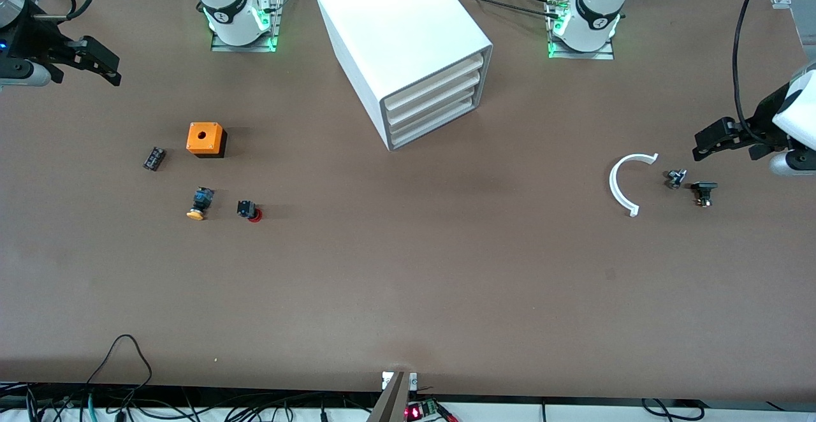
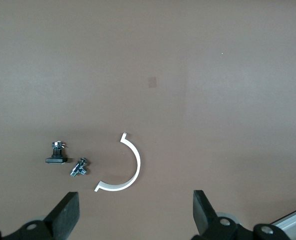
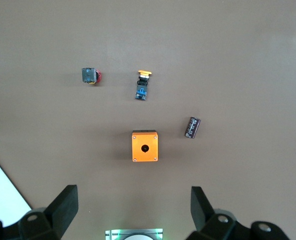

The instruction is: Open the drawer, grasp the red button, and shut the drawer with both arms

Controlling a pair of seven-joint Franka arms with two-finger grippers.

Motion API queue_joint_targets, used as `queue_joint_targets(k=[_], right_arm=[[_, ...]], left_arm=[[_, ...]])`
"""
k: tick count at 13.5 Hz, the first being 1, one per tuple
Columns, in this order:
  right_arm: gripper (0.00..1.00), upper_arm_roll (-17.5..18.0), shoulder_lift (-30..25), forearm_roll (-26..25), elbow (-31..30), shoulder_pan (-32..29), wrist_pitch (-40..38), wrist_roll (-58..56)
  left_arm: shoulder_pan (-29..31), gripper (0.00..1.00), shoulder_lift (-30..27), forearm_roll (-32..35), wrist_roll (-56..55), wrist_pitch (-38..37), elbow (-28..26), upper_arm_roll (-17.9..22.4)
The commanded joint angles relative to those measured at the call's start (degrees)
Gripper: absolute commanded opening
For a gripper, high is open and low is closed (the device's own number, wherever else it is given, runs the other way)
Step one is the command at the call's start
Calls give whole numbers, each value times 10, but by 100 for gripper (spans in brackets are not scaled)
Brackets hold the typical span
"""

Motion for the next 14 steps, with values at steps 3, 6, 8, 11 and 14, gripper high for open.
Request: queue_joint_targets(k=[3,6,8,11,14], right_arm=[[100,-1,-3,0,-2,-2,7,3],[100,-1,-3,1,-2,-2,8,3],[100,-1,-3,1,-2,-2,8,3],[100,-1,-3,0,-2,-2,8,3],[100,-1,-3,0,-2,-2,8,3]], left_arm=[[-9,100,3,14,9,-11,10,-9],[-5,100,3,18,10,-13,10,-11],[1,100,4,17,13,-15,10,-5],[21,100,7,15,15,-15,10,-7],[21,100,7,15,15,-15,10,-11]])
